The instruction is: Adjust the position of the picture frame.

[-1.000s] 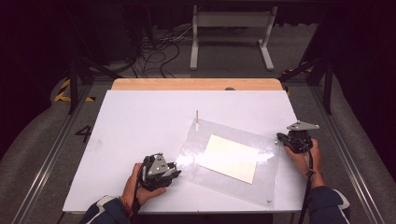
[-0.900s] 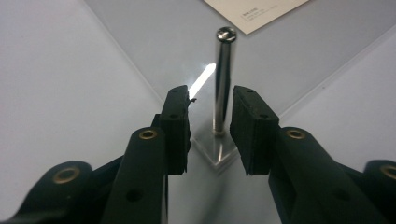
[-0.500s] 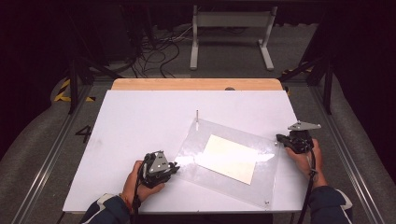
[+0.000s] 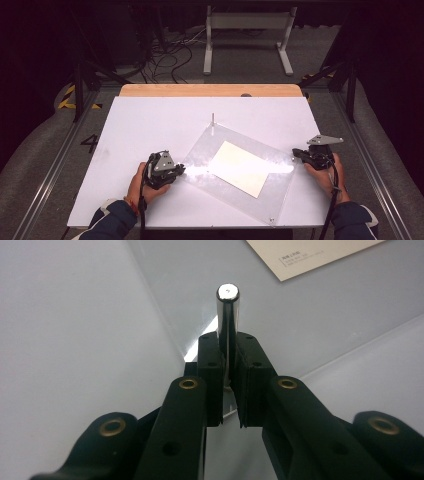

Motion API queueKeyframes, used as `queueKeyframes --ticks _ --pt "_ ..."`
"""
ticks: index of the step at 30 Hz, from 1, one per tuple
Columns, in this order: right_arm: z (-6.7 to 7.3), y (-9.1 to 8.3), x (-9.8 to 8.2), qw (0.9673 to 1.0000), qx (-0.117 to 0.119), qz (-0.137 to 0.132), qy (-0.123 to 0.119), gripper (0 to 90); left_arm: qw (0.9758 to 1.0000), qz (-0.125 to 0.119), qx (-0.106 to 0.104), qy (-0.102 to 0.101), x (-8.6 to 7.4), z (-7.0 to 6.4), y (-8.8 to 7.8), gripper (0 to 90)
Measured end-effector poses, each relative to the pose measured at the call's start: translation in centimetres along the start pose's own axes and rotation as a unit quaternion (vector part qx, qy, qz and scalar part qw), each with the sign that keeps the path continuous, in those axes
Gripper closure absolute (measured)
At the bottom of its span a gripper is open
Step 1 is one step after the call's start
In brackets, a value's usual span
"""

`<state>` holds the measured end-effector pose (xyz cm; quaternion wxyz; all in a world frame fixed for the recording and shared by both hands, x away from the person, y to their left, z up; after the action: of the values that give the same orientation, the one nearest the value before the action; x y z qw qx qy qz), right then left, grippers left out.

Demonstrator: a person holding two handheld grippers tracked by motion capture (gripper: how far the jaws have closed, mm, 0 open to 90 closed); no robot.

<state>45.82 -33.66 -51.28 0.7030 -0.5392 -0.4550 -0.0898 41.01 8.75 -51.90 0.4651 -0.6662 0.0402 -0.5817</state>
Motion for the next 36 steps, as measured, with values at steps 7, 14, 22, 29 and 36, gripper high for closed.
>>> queueKeyframes --ticks 7,14,22,29,36 --pt "1.4 -0.3 -0.3 0.9998 0.007 0.004 -0.018 90.0 0.9999 0.004 0.010 -0.010 0.3 2.8 0.8 83.6" --pt "3.0 -0.8 -0.9 0.9991 0.023 0.009 -0.035 90.0 0.9997 0.006 0.014 -0.016 0.5 4.6 1.3 83.6" --pt "4.9 -1.3 -1.5 0.9974 0.061 0.004 -0.039 90.0 0.9991 0.016 0.034 -0.018 0.8 6.5 1.9 83.1" --pt "6.9 -1.6 -1.8 0.9954 0.069 0.009 -0.067 90.0 0.9982 0.007 0.047 -0.036 0.8 7.6 2.1 82.2" --pt "6.9 -1.6 -1.8 0.9950 0.067 0.011 -0.073 90.0 0.9967 -0.017 0.034 -0.072 -0.9 6.6 -1.1 80.2"
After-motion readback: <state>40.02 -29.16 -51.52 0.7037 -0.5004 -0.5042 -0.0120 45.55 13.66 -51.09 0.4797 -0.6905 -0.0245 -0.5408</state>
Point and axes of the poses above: each handheld gripper's, and its own axes: y roughly forward along the jaws, x roughly out of its top, z roughly to its left, the point moved 9 cm from there along y, roughly forward along the jaws, and after that the axes turned 3 degrees about x, right-handed, at the moved point
